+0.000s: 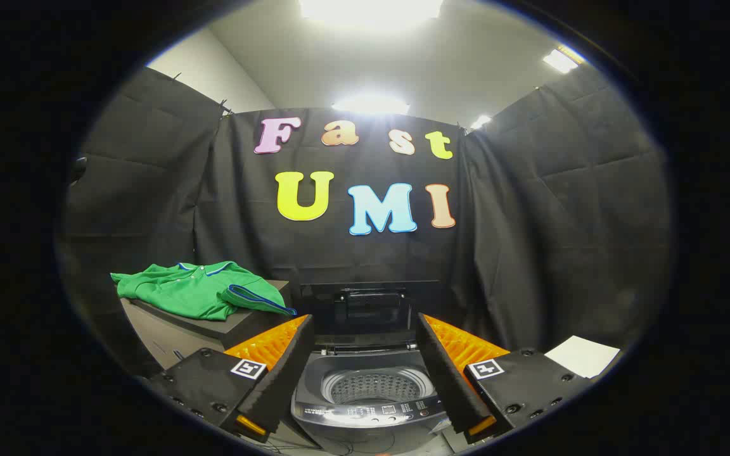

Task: Put the clothes into the washing machine and then close the washing machine lid.

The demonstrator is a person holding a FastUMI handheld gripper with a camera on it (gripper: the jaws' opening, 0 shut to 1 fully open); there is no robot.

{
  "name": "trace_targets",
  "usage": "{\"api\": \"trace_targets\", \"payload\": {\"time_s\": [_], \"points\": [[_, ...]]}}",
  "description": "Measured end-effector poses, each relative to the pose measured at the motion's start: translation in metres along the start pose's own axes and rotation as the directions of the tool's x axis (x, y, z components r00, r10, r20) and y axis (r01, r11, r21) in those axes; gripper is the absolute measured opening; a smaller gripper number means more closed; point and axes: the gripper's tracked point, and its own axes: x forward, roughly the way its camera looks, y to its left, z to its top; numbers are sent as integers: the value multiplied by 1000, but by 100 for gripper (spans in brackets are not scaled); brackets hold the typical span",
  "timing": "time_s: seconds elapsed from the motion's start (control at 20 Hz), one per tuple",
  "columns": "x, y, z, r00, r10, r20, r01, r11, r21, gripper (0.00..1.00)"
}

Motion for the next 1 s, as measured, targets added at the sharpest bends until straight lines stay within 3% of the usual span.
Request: {"api": "trace_targets", "payload": {"time_s": [1.0], "points": [[-6,-12,-1,1000,30,-6,-30,999,12,99]]}}
